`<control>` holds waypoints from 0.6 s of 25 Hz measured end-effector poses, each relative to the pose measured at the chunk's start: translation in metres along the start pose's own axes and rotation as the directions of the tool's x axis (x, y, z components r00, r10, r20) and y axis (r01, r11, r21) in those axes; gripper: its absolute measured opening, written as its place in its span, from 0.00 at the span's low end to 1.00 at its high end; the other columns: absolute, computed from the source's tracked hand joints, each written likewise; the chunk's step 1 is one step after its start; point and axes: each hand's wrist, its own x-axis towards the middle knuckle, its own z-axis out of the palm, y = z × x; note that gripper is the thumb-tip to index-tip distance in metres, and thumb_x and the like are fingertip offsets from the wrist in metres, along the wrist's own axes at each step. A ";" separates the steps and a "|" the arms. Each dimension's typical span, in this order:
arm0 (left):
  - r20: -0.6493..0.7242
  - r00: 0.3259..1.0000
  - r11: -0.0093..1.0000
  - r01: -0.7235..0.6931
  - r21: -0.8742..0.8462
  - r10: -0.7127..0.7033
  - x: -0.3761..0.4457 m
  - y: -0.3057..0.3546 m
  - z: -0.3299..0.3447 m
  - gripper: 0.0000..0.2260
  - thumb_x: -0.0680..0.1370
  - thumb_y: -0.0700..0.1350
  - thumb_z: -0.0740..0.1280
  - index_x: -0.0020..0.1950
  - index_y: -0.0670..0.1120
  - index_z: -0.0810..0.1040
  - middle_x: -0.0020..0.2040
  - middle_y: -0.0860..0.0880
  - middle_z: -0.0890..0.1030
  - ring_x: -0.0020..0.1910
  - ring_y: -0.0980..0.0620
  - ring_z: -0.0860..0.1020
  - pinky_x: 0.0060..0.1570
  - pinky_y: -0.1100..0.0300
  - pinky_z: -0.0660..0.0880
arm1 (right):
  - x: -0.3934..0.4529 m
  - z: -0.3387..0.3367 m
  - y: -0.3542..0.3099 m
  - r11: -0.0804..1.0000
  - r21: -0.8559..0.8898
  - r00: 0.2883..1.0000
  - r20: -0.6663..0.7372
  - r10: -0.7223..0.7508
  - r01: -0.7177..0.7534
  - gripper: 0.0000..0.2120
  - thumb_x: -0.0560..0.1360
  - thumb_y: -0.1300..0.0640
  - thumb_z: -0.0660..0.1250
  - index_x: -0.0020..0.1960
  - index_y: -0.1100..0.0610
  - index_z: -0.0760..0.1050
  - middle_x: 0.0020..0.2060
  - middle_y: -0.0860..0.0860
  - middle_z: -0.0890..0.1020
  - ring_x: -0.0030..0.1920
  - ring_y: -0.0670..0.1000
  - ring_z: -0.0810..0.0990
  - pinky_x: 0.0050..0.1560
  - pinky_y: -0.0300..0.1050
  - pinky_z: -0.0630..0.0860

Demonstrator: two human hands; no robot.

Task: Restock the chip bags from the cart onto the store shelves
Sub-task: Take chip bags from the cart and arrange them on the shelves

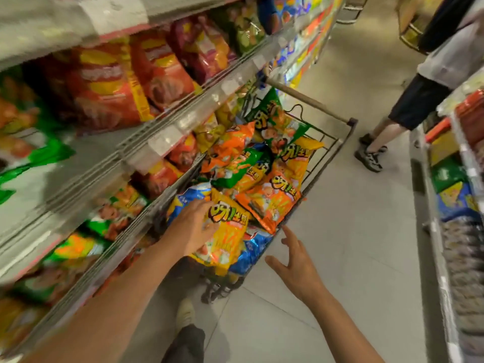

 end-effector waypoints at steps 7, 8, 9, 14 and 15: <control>0.310 0.892 0.923 0.372 -0.097 -0.327 0.068 -0.053 0.057 0.29 0.76 0.52 0.74 0.74 0.46 0.69 0.73 0.43 0.70 0.71 0.43 0.71 0.66 0.52 0.70 | 0.106 0.003 0.010 0.939 0.250 0.971 0.022 0.239 -0.237 0.38 0.78 0.54 0.72 0.81 0.55 0.56 0.71 0.51 0.74 0.67 0.47 0.74 0.60 0.35 0.73; 0.319 0.878 0.909 0.404 -0.097 -0.356 0.066 -0.054 0.063 0.29 0.75 0.51 0.75 0.72 0.45 0.70 0.71 0.43 0.72 0.70 0.42 0.72 0.64 0.54 0.70 | 0.116 0.002 0.013 0.918 0.296 0.964 0.034 0.265 -0.263 0.37 0.78 0.53 0.73 0.81 0.53 0.57 0.69 0.48 0.75 0.64 0.46 0.74 0.56 0.33 0.73; 0.335 0.857 0.891 0.443 -0.094 -0.391 0.065 -0.056 0.068 0.31 0.75 0.52 0.75 0.73 0.45 0.69 0.72 0.43 0.72 0.71 0.42 0.70 0.67 0.53 0.69 | 0.126 0.001 0.018 0.906 0.316 0.958 0.044 0.285 -0.284 0.36 0.77 0.52 0.73 0.80 0.52 0.58 0.66 0.46 0.75 0.64 0.46 0.75 0.56 0.35 0.72; 0.409 0.735 0.712 0.658 -0.243 -0.540 0.058 -0.048 0.077 0.42 0.72 0.51 0.78 0.80 0.49 0.59 0.75 0.52 0.69 0.74 0.50 0.67 0.73 0.47 0.66 | 0.182 0.000 0.035 0.783 0.501 0.921 0.089 0.379 -0.370 0.23 0.75 0.53 0.75 0.64 0.48 0.67 0.57 0.48 0.79 0.52 0.48 0.80 0.45 0.33 0.77; 0.406 0.719 0.685 0.682 -0.256 -0.564 0.056 -0.044 0.078 0.42 0.72 0.51 0.78 0.80 0.51 0.59 0.74 0.55 0.69 0.73 0.52 0.67 0.73 0.47 0.66 | 0.192 0.003 0.036 0.762 0.524 0.916 0.095 0.391 -0.380 0.22 0.76 0.54 0.74 0.65 0.50 0.66 0.58 0.50 0.79 0.52 0.49 0.80 0.41 0.31 0.75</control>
